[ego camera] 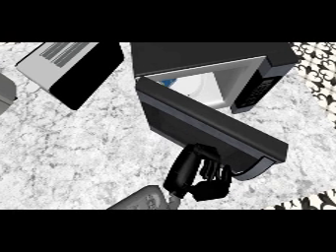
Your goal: Pick up the milk, place it into the microwave and close the microwave
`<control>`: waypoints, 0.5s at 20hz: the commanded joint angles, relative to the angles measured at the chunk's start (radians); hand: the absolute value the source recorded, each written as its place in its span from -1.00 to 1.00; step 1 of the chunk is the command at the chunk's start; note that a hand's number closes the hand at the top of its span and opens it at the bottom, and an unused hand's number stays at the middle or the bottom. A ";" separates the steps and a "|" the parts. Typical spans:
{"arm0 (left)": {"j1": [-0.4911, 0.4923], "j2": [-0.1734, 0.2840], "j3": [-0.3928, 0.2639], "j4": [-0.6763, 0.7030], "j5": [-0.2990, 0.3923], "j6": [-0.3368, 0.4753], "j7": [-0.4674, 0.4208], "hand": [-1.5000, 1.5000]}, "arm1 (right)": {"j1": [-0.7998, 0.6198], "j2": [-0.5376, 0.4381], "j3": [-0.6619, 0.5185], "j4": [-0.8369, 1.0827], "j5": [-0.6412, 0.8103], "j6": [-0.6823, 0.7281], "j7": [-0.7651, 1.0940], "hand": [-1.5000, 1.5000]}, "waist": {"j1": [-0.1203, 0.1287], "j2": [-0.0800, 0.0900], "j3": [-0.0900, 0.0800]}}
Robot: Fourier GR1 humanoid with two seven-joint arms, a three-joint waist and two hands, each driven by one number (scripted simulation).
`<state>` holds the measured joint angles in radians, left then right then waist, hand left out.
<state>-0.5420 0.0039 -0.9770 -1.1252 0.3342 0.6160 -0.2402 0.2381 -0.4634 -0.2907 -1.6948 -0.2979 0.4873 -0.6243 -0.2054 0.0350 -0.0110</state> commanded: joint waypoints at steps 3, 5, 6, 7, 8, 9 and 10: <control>-0.088 -0.004 0.069 0.011 0.129 0.035 -0.050 1.00 | -0.021 -0.044 0.000 -0.029 -0.070 0.061 0.029 -1.00 | -0.051 0.017 0.000; -0.124 -0.004 0.085 0.024 0.164 0.046 -0.047 1.00 | -0.045 -0.055 0.007 -0.054 -0.079 0.057 0.041 -1.00 | -0.056 0.018 0.000; -0.123 -0.004 0.098 0.038 0.179 0.055 -0.064 1.00 | -0.034 -0.067 -0.004 -0.040 -0.090 0.068 0.044 -1.00 | -0.067 0.023 0.002; -0.143 -0.004 0.102 0.059 0.186 0.051 -0.062 1.00 | -0.046 -0.066 0.004 -0.054 -0.098 0.064 0.055 -1.00 | -0.071 0.026 0.001; -0.174 -0.004 0.125 0.066 0.203 0.055 -0.059 1.00 | -0.050 -0.084 -0.002 -0.053 -0.104 0.068 0.069 -1.00 | -0.070 0.026 0.002; -0.178 -0.004 0.134 0.077 0.220 0.059 -0.073 1.00 | -0.048 -0.088 -0.009 -0.048 -0.112 0.069 0.071 -1.00 | -0.074 0.027 0.003; -0.195 -0.004 0.134 0.096 0.231 0.061 -0.068 1.00 | -0.057 -0.097 -0.005 -0.051 -0.116 0.075 0.077 -1.00 | -0.076 0.029 0.004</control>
<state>-0.6722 -0.0002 -0.8851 -1.0652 0.5156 0.6626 -0.2914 0.1977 -0.5326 -0.2920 -1.7423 -0.3890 0.5269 -0.5517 -0.2674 0.0590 -0.0091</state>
